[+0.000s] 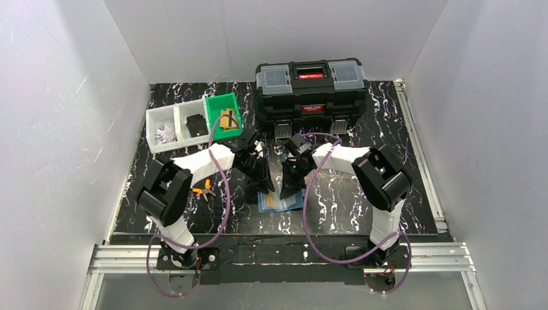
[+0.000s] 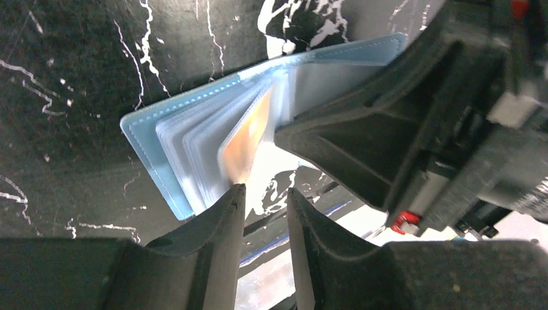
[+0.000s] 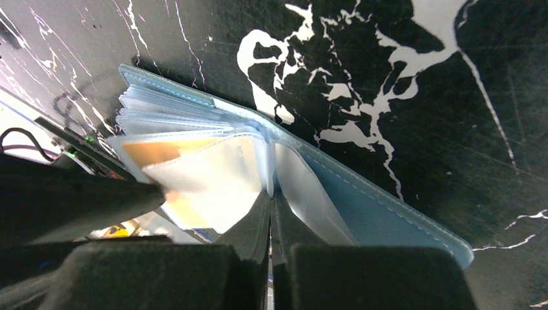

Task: Take the credit cards out of the card holder
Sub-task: Remove the credit card from the card holder.

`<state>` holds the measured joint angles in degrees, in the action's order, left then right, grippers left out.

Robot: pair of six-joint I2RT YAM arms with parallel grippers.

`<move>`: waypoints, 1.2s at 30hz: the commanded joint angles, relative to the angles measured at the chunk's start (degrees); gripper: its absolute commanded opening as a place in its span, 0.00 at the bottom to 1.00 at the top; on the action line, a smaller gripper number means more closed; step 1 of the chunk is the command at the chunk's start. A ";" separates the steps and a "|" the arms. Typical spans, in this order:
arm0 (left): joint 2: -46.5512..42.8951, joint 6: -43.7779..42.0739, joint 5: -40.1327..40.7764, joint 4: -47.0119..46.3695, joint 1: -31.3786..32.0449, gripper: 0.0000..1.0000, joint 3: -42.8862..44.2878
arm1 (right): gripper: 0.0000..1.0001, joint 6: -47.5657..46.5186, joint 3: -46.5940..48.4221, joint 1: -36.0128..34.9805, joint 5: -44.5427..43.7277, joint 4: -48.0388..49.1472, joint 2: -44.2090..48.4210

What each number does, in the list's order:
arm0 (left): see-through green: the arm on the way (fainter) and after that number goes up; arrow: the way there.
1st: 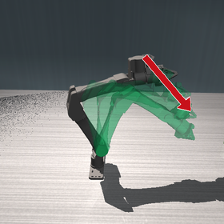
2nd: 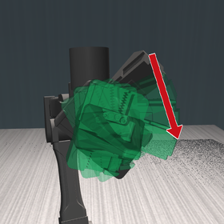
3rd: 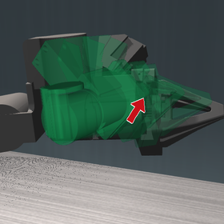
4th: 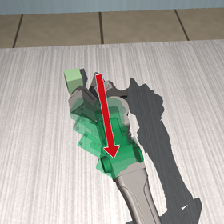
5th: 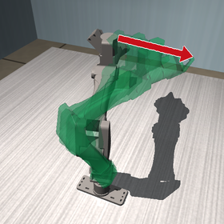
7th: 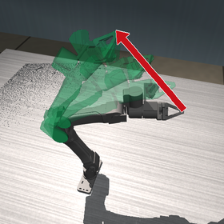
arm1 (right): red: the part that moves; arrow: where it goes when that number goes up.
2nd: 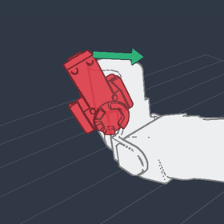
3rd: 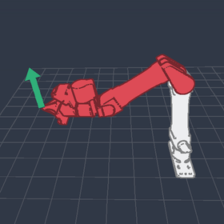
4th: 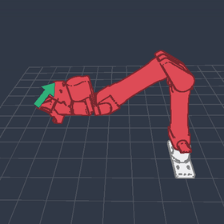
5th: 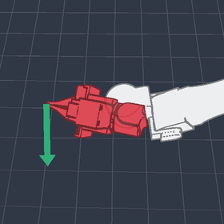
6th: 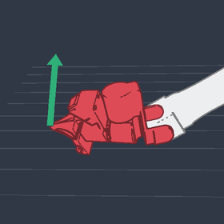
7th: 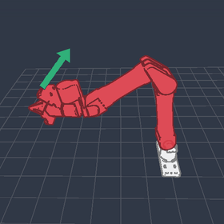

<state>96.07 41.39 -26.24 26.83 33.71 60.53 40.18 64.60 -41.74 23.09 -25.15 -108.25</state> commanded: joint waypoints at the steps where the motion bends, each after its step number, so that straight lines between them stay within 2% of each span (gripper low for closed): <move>1: 2.68 -1.67 -0.54 -0.46 0.47 0.28 1.78 | 0.01 -0.86 -2.15 -0.16 -3.49 0.38 -2.11; 8: 5.15 -2.65 1.75 -0.17 0.48 0.29 0.74 | 0.01 -0.98 -3.19 0.67 -3.48 0.53 -1.52; 14: 5.35 -3.87 4.96 1.03 0.56 0.32 0.05 | 0.01 -0.73 -3.95 1.46 -3.17 1.05 -1.73; 23: 7.76 -3.27 2.44 -1.67 1.53 0.32 0.43 | 0.01 -0.59 -3.56 1.66 -2.30 1.45 -1.93; 27: 8.40 -2.52 1.91 -2.57 2.30 0.25 1.22 | 0.01 -0.82 -2.89 1.65 -1.87 1.42 -1.25; 31: 8.01 -1.17 1.92 -3.16 2.40 0.03 1.28 | 0.01 -1.34 -1.35 1.66 -1.82 0.21 0.00; 32: 7.56 -0.88 2.27 -3.10 2.40 0.00 1.14 | 0.03 -1.49 -0.80 1.64 -1.93 -0.38 0.50; 34: 6.61 -0.55 3.63 -2.28 2.38 0.00 1.09 | 0.10 -1.95 0.39 1.66 -2.52 -1.87 2.15; 36: 5.89 -0.65 4.79 -0.87 2.41 0.00 1.46 | 0.20 -2.45 1.85 1.66 -3.37 -3.56 3.81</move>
<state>103.81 40.75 -25.71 22.85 35.97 61.63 40.12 63.64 -40.25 25.21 -24.18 -107.94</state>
